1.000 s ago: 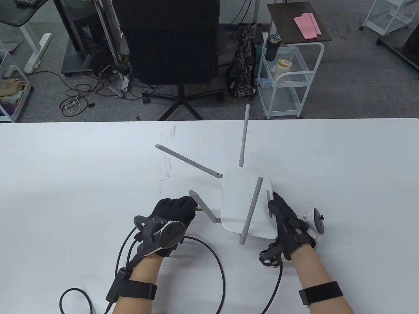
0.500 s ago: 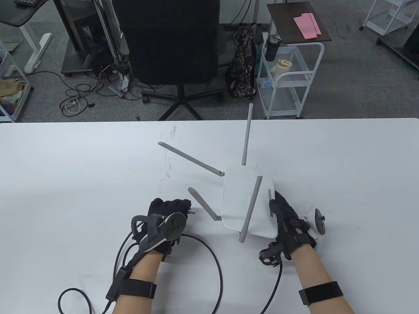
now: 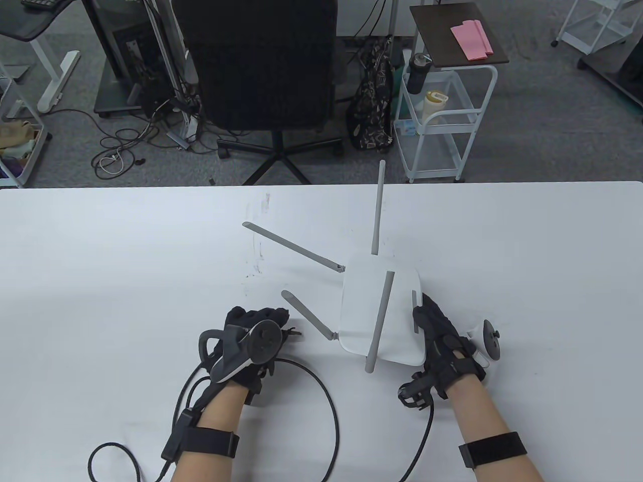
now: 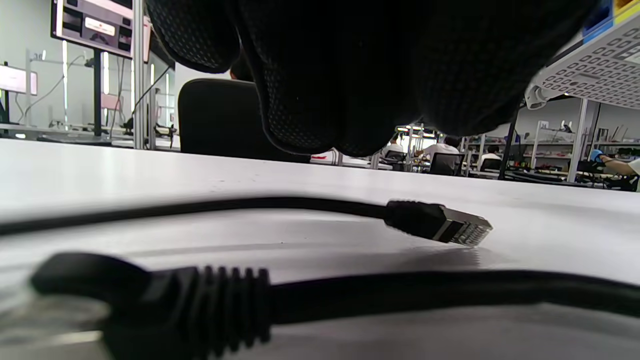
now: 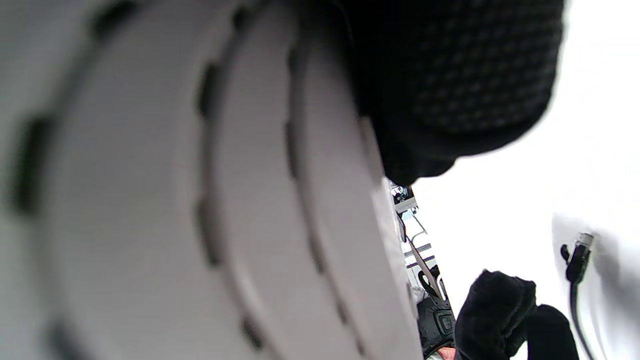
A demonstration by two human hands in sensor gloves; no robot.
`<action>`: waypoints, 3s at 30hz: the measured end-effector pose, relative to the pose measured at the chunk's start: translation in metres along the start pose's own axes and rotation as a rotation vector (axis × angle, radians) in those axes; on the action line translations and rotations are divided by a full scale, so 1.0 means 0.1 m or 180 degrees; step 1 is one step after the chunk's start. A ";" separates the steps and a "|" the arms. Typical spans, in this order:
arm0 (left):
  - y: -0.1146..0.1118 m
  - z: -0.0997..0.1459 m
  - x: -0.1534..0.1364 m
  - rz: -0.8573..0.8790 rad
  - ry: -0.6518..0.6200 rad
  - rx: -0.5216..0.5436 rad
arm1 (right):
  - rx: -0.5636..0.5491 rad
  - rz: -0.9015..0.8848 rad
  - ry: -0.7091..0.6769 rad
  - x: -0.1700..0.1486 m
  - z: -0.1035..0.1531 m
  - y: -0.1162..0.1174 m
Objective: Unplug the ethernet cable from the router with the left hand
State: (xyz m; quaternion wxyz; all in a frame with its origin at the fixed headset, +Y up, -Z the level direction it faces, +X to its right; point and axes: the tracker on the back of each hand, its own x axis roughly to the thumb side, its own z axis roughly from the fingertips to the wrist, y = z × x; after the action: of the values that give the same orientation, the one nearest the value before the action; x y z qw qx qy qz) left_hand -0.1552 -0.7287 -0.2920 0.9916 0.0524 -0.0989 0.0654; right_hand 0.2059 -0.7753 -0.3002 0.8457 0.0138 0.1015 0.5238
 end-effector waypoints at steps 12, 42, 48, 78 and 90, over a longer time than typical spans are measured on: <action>0.04 0.02 -0.08 0.0113 0.0130 0.0180 | -0.0121 0.0572 -0.0043 0.05 0.01 -0.01; 0.01 0.02 -0.17 0.0386 0.0197 0.0231 | -0.0166 0.1362 0.0188 0.01 0.00 -0.01; 0.01 0.02 -0.18 0.0394 0.0191 0.0233 | -0.0122 0.1391 0.0282 -0.02 -0.01 0.00; -0.02 0.02 -0.18 0.0403 0.0183 0.0225 | -0.0355 0.1722 0.0214 0.14 0.05 -0.11; -0.04 0.01 -0.19 0.0386 0.0205 0.0193 | -0.0458 0.2090 0.0042 0.20 0.06 -0.12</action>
State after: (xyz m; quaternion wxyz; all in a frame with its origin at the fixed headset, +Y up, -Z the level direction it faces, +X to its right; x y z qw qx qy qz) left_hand -0.1729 -0.7347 -0.2954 0.9864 0.0742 -0.0680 0.1300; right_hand 0.2257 -0.7624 -0.2994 0.6299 -0.0174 0.0598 0.7742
